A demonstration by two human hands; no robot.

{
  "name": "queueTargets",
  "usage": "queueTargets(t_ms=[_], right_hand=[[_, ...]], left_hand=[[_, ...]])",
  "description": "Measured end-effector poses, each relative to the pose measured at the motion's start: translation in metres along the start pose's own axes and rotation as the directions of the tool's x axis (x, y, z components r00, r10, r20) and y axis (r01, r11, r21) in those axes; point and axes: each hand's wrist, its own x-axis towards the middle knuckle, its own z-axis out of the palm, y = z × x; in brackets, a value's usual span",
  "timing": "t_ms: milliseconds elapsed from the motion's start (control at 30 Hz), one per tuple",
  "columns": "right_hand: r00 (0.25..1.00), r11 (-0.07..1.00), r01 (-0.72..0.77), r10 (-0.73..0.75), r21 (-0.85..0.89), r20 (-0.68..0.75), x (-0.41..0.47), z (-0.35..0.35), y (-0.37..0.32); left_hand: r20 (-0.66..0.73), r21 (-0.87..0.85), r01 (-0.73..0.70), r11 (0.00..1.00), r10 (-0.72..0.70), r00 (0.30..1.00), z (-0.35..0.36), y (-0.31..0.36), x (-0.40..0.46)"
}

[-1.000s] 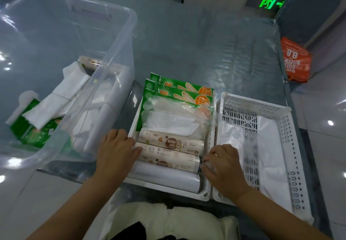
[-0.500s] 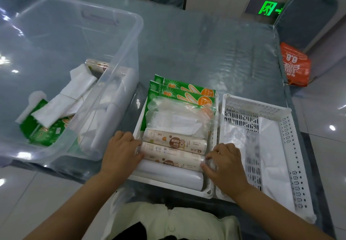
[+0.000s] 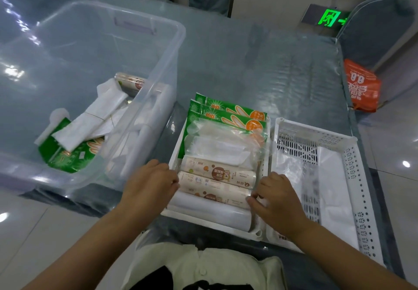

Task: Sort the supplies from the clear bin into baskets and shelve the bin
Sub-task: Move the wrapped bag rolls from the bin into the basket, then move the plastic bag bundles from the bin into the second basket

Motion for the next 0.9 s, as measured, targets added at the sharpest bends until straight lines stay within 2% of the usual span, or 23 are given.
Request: queueTargets(t_ms=[100,200,267,433,533,600,733,833,900], right_hand=[[0.995,0.997,0.054,-0.049,0.056,-0.089,0.031,-0.019,-0.016],[0.972,0.985,0.143,-0.122,0.093,-0.198,0.071,-0.041,-0.04],[0.944,0.974,0.202,-0.167,0.1,-0.284,0.1,-0.054,-0.059],[0.881,0.953,0.289,-0.229,0.089,-0.414,0.172,-0.072,-0.118],[0.859,0.94,0.334,-0.272,0.072,-0.433,0.212,-0.071,-0.157],[0.872,0.934,0.354,-0.312,0.043,-0.377,0.24,-0.065,-0.186],[0.909,0.924,0.378,-0.383,-0.059,-0.163,0.3,-0.03,-0.238],[0.943,0.935,0.332,-0.323,-0.125,0.082,0.346,0.01,-0.263],[0.919,0.916,0.339,-0.274,-0.216,0.282,0.371,0.038,-0.271]], left_hand=[[-0.174,-0.053,-0.119,0.992,0.108,0.979,-0.046,0.013,-0.005],[-0.298,0.013,-0.223,0.975,0.216,0.93,-0.095,0.017,-0.007],[-0.351,0.058,-0.235,0.97,0.241,0.905,-0.121,0.008,-0.006],[-0.442,0.086,-0.108,0.99,0.135,0.887,-0.168,-0.06,-0.002],[-0.428,0.064,0.025,0.998,0.005,0.904,-0.184,-0.121,0.001],[-0.404,0.067,0.092,0.993,-0.058,0.913,-0.189,-0.166,0.005],[-0.339,0.076,0.173,0.982,-0.138,0.931,-0.195,-0.243,0.013],[-0.279,0.114,0.116,0.987,-0.08,0.957,-0.194,-0.285,0.02],[-0.233,0.129,0.039,0.991,-0.008,0.972,-0.194,-0.305,0.024]])
